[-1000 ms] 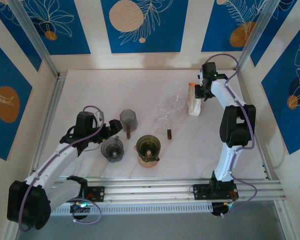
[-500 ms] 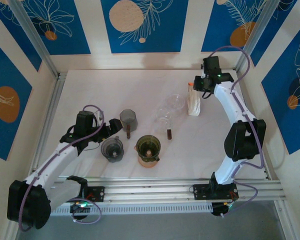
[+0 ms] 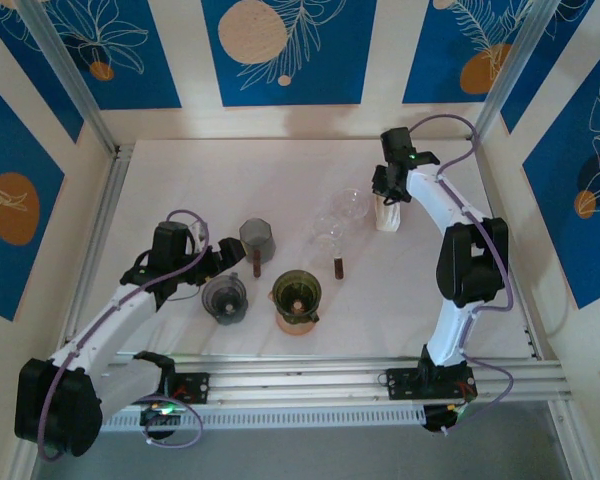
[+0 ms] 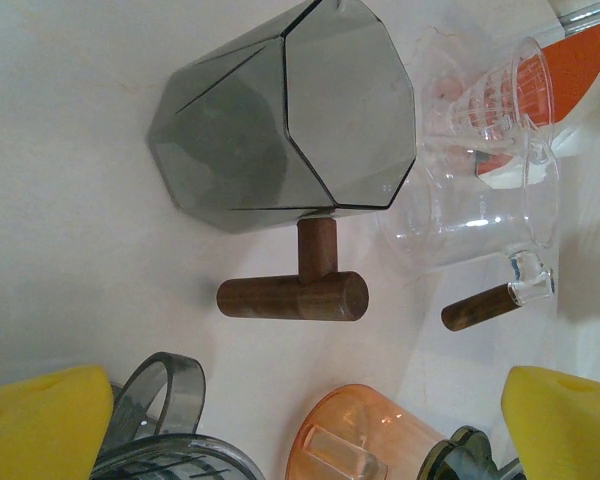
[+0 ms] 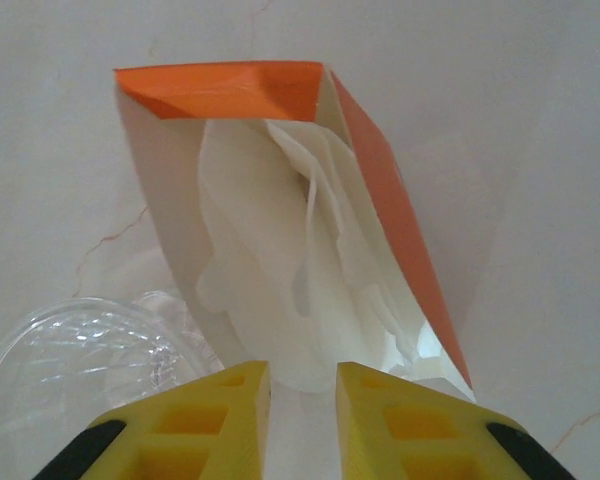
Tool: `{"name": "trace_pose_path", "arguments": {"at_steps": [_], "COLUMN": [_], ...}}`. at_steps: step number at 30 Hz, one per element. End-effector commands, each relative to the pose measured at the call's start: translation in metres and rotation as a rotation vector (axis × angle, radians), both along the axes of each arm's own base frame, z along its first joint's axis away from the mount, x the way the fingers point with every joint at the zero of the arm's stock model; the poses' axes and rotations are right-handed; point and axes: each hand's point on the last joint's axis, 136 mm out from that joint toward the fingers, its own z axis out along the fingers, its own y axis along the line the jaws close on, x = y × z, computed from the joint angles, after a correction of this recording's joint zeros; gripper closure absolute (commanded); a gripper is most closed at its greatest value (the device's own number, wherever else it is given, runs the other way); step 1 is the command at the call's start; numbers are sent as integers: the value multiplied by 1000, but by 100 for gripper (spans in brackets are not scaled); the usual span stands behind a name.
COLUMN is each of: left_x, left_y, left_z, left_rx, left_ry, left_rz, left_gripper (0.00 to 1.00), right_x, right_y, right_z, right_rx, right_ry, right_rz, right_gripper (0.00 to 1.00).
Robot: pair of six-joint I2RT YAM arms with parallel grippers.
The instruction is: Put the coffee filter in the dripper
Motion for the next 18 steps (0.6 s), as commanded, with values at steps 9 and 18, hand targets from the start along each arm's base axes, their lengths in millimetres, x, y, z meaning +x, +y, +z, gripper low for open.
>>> {"name": "trace_pose_path", "arguments": {"at_steps": [9, 18], "left_x": [1, 1], "left_y": [-7, -8], "left_z": [6, 6], "left_rx": [-26, -29], "left_ry": [-3, 0], "left_rz": [-21, -22], "left_gripper": [0, 0], "right_x": [4, 9], "right_y": [-5, -4], "right_z": [-6, -8], "right_rx": [-17, -17], "right_ry": [8, -2], "right_rz": [-110, -114], "right_gripper": [77, 78]}}
